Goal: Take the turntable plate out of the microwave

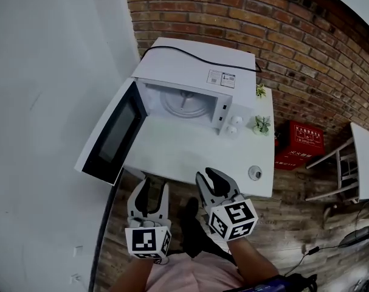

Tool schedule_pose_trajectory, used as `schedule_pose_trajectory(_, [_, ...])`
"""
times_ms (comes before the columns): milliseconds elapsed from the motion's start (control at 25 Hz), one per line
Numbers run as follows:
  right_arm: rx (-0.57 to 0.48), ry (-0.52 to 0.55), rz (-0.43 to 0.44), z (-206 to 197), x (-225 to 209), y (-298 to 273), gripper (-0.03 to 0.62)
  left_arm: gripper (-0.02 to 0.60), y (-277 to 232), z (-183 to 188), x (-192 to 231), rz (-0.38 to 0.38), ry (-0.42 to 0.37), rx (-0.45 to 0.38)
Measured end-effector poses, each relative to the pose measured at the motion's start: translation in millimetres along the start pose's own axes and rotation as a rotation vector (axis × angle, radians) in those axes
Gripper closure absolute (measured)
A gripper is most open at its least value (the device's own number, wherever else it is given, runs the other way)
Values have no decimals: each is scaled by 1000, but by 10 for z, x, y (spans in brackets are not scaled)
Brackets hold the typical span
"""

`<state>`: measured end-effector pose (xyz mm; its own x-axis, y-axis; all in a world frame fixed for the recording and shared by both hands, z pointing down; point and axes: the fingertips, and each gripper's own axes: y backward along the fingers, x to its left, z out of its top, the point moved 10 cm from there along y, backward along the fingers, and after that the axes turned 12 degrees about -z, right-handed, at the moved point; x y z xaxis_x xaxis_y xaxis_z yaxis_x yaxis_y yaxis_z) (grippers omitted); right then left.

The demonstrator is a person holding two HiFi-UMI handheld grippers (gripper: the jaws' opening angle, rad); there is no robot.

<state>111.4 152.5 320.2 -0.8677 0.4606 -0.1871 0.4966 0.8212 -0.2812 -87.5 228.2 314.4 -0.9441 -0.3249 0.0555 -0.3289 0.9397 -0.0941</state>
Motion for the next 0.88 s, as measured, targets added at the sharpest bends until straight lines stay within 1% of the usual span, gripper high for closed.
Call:
schedule_pose_trajectory(320, [30, -25, 10, 81, -134, -714, 484, 411, -592, -34, 424, -25, 4, 36])
schedule_pose_trajectory(520, [34, -36, 9, 215, -226, -1114, 484, 410, -982, 37, 661, -39, -1, 41])
schedule_pose_trajectory(640, [15, -34, 12, 357, -270, -1313, 484, 410, -1184, 109, 764, -49, -2, 30])
schedule_pose_trajectory(880, [-38, -25, 24, 648, -333, -1592, 484, 410, -1513, 313, 935, -59, -35, -5])
